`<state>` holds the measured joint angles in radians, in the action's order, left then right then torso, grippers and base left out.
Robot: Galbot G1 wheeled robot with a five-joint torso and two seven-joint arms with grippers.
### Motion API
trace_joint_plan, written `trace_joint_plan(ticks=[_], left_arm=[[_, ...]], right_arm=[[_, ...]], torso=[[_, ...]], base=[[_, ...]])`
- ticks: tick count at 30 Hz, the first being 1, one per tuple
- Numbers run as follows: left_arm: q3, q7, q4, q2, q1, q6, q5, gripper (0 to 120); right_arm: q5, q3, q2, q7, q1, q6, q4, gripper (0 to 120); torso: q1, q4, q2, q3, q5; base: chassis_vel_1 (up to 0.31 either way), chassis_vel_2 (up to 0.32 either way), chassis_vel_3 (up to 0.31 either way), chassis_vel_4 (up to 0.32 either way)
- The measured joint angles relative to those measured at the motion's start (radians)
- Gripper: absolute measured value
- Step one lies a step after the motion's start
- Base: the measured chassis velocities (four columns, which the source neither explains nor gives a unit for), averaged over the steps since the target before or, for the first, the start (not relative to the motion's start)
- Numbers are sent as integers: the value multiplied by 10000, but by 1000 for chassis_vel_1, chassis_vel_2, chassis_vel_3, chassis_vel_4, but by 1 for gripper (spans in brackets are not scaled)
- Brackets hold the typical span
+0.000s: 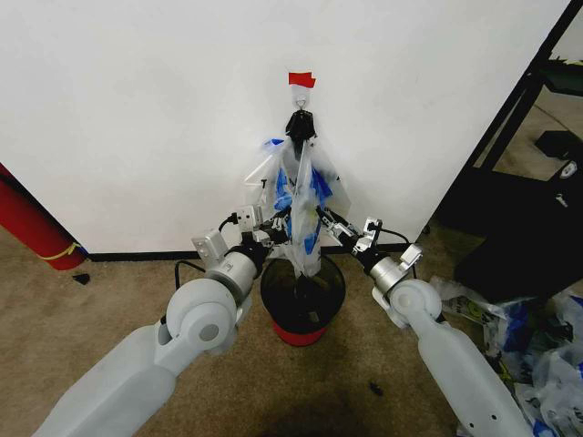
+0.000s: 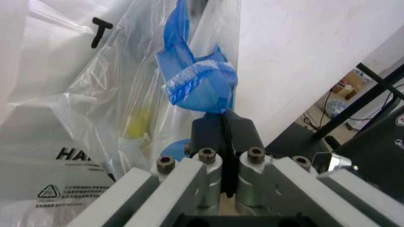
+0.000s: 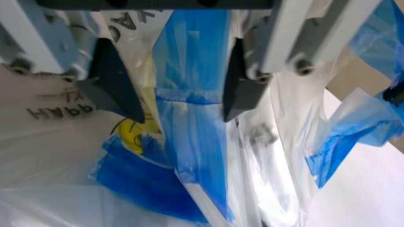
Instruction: Pick up the garbage bag from the wall and place it over the trash bin.
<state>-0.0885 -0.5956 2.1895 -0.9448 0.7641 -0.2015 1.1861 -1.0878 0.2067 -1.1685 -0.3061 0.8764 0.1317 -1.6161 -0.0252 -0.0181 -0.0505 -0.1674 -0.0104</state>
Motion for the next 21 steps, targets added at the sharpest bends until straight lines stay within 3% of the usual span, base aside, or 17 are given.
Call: trace_joint_plan(ticks=[12, 21], left_arm=[[25, -6, -47, 41, -6, -1, 0, 0], [197, -9, 206, 90, 225, -2, 14, 0]], right_arm=[[319, -219, -208, 263, -194, 34, 119, 0], [246, 166, -32, 427, 356, 8, -487, 0]], torso=[[1, 0, 0, 0, 1], [1, 0, 0, 0, 1]], base=[[0, 0, 0, 0], [0, 0, 0, 0]])
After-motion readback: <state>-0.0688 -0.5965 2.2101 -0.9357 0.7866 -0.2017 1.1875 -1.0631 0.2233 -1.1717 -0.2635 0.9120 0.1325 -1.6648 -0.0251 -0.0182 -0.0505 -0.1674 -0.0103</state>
